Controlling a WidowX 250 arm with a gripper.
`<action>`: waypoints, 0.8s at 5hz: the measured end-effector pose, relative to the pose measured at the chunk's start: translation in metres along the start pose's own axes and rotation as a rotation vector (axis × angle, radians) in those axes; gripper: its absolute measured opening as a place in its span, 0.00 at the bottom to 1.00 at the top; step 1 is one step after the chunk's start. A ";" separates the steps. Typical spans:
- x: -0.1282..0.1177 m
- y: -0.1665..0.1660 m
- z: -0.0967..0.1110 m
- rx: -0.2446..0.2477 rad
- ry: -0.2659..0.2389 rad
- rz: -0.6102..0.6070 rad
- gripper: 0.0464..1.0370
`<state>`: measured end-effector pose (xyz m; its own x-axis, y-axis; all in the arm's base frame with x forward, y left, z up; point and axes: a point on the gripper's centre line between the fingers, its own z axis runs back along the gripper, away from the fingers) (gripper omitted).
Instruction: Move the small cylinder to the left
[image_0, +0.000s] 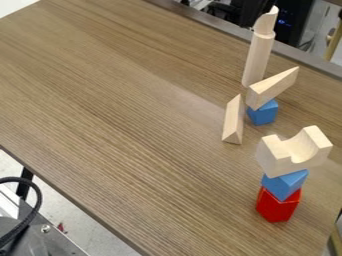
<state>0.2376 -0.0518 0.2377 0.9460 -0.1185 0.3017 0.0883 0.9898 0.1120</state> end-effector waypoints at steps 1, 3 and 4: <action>-0.002 -0.001 -0.005 0.000 0.018 -0.006 0.96; 0.031 -0.010 -0.033 -0.025 0.003 -0.051 0.96; 0.058 -0.011 -0.037 -0.030 -0.039 -0.073 0.96</action>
<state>0.3029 -0.0668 0.2190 0.9238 -0.1932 0.3305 0.1668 0.9802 0.1066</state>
